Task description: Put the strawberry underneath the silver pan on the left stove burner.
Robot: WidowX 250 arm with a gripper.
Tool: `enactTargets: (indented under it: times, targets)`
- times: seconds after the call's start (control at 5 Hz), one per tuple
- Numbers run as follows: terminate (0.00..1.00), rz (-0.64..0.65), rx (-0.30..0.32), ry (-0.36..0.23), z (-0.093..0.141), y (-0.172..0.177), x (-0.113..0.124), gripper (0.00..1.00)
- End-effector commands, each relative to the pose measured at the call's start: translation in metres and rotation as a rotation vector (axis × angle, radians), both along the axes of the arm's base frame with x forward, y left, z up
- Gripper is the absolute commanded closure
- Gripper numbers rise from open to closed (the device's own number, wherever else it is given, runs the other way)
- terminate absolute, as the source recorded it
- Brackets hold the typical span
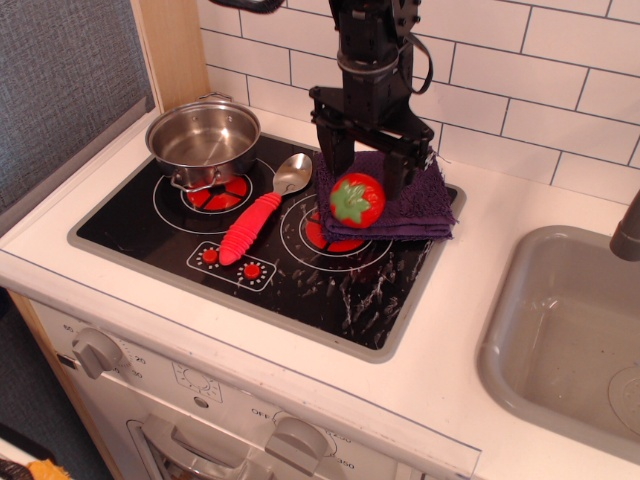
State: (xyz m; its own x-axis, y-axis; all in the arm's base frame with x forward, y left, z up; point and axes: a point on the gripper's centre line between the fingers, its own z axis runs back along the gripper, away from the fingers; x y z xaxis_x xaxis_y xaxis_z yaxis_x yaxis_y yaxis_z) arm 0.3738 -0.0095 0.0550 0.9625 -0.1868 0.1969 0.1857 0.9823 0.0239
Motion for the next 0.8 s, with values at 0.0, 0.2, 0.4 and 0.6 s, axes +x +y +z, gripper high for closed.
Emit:
enactTargets:
  times: [0.0,0.2,0.4,0.6]
  targets:
    - [0.00,-0.035,0.016,-0.020,0.009,-0.006,-0.010,0.00]
    - [0.00,-0.037,0.032,-0.010,0.005,-0.005,-0.012,0.00]
    - [0.00,-0.018,0.048,0.012,-0.004,-0.001,-0.013,1.00]
    - [0.00,-0.018,0.052,0.009,0.001,0.003,-0.011,1.00]
